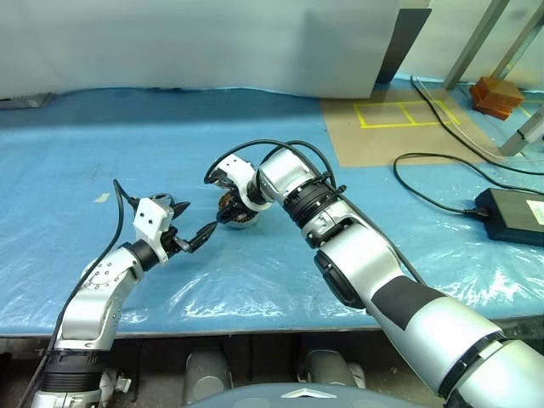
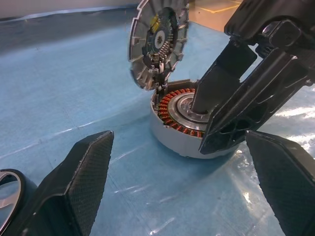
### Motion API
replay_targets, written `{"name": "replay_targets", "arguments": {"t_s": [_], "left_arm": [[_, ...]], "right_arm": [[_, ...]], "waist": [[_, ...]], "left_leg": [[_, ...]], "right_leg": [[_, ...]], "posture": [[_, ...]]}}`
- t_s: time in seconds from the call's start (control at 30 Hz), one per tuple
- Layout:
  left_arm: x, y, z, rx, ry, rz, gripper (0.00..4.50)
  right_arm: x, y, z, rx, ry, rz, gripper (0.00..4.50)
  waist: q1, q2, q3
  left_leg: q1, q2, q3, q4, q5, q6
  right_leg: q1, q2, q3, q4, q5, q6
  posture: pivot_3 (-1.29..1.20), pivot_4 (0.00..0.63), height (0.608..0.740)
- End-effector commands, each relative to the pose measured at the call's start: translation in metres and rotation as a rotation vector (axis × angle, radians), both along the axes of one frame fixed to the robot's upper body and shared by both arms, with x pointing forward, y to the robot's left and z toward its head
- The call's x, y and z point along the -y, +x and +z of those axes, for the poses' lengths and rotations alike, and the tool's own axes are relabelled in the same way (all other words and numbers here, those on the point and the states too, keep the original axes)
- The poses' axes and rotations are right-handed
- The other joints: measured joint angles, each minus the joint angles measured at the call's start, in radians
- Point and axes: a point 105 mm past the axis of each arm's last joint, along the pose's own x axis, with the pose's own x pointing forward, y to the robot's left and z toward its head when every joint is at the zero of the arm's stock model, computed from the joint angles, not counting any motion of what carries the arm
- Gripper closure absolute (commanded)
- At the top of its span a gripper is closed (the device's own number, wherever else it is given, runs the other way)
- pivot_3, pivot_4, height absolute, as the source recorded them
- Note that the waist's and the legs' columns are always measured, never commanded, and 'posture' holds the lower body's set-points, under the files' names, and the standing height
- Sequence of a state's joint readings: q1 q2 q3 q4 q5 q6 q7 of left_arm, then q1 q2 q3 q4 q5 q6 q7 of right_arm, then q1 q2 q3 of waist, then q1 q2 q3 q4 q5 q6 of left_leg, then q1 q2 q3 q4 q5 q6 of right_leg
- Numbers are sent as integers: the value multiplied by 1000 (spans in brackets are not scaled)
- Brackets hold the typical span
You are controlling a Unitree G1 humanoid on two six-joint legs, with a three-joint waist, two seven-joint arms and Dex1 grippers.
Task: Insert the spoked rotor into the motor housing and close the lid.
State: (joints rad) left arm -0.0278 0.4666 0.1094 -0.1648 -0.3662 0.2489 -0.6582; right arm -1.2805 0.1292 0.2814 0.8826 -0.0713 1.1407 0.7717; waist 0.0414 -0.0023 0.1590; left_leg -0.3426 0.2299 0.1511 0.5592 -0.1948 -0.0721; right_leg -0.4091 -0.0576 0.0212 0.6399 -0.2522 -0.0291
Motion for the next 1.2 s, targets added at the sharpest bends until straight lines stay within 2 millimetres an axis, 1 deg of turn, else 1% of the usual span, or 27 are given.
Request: {"name": "replay_targets", "arguments": {"t_s": [0.03,0.1,0.13,0.2,0.3,0.37,0.4,0.47,0.53,0.6,0.67,0.7,0.77,0.83,0.87,0.9,0.97,1.1,1.2], "left_arm": [[2,1,14,51,9,-14,0],[3,1,14,51,10,-18,0],[3,1,14,50,10,-20,0],[3,2,14,49,11,-22,0],[4,2,14,46,10,-28,0],[4,1,14,43,10,-30,0],[4,0,13,40,11,-33,0],[4,0,12,34,14,-36,0],[4,0,12,33,17,-39,0],[5,1,13,36,21,-44,0],[6,1,14,38,21,-47,0],[6,0,15,39,21,-48,0],[6,-1,15,41,22,-50,0],[6,-2,16,47,21,-50,0],[5,-2,17,49,21,-50,0],[4,-2,17,50,23,-51,0],[3,0,18,49,29,-55,0],[8,8,20,53,38,-80,0],[13,16,23,64,35,-96,0]], "right_arm": [[-3,-14,-4,-88,28,47,1128],[-3,-17,11,-63,70,115,1128],[-3,-19,16,-49,86,153,1128],[1,-23,21,-37,99,192,1128],[9,-29,27,-20,135,250,1128],[11,-34,34,1,174,303,1128],[13,-39,38,-16,216,324,1128],[18,-41,37,-16,251,325,1128],[18,-44,43,-35,334,329,1128],[21,-41,58,-14,460,314,1128],[30,-36,65,38,531,299,1128],[40,-31,63,94,542,277,1128],[63,-20,56,262,535,222,1128],[83,-12,55,421,551,147,1128],[90,-11,55,463,575,114,1128],[96,-11,55,489,612,76,1128],[106,-5,49,516,627,-31,1128],[115,6,39,569,619,-145,1128],[122,16,23,526,600,-228,1128]], "waist": [[-1,-2,-1],[-1,-3,-2],[0,-4,-2],[2,-4,-2],[6,-4,-2],[7,-5,-2],[7,-5,-2],[9,-5,-2],[8,-5,-2],[9,-5,-2],[11,-5,-2],[12,-5,-2],[27,-7,-3],[36,-7,-3],[36,-7,-3],[35,-7,-3],[29,-7,-3],[23,-7,-3],[24,-7,-3]], "left_leg": [[-2,0,0,0,0,0],[-9,0,0,1,0,-1],[-12,0,0,2,-1,-3],[-17,1,-1,2,-3,-7],[-25,5,-2,3,-3,-8],[-27,7,-2,3,-3,-8],[-28,8,-2,3,-4,-9],[-28,8,-2,3,-4,-9],[-26,9,-2,3,-4,-9],[-26,9,-2,3,-4,-10],[-26,9,-2,4,-4,-9],[-26,9,-2,4,-4,-9],[-24,9,-2,5,-4,-9],[-22,9,-2,5,-4,-9],[-22,9,-2,6,-4,-9],[-23,9,-2,6,-4,-9],[-22,9,-2,6,-4,-9],[-19,9,-2,6,-4,-9],[-18,9,-2,7,-4,-9]], "right_leg": [[-2,0,0,-1,3,-5],[-8,1,0,-2,3,-4],[-11,2,0,-3,5,0],[-13,3,-2,-4,6,0],[-16,7,-6,-8,6,0],[-16,9,-7,-13,6,0],[-16,10,-7,-14,6,0],[-15,10,-7,-14,6,0],[-15,10,-7,-13,6,0],[-15,10,-7,-12,7,-1],[-15,10,-7,-11,7,-1],[-15,10,-7,-11,8,-1],[-12,10,-7,-12,8,-1],[-10,9,-7,-14,9,-1],[-10,9,-6,-14,9,0],[-10,10,-6,-14,9,0],[-10,10,-6,-13,9,0],[-10,11,-3,-12,10,-1],[-9,11,-2,-12,10,-1]], "posture": [[0,150,740],[0,150,740],[0,150,740],[0,150,740],[0,150,740],[0,150,740],[0,150,740],[0,150,740],[0,150,740],[0,150,740],[0,150,740],[0,150,740],[0,150,740],[0,150,740],[0,150,740],[0,150,740],[0,150,740],[0,150,740],[0,150,740]]}}
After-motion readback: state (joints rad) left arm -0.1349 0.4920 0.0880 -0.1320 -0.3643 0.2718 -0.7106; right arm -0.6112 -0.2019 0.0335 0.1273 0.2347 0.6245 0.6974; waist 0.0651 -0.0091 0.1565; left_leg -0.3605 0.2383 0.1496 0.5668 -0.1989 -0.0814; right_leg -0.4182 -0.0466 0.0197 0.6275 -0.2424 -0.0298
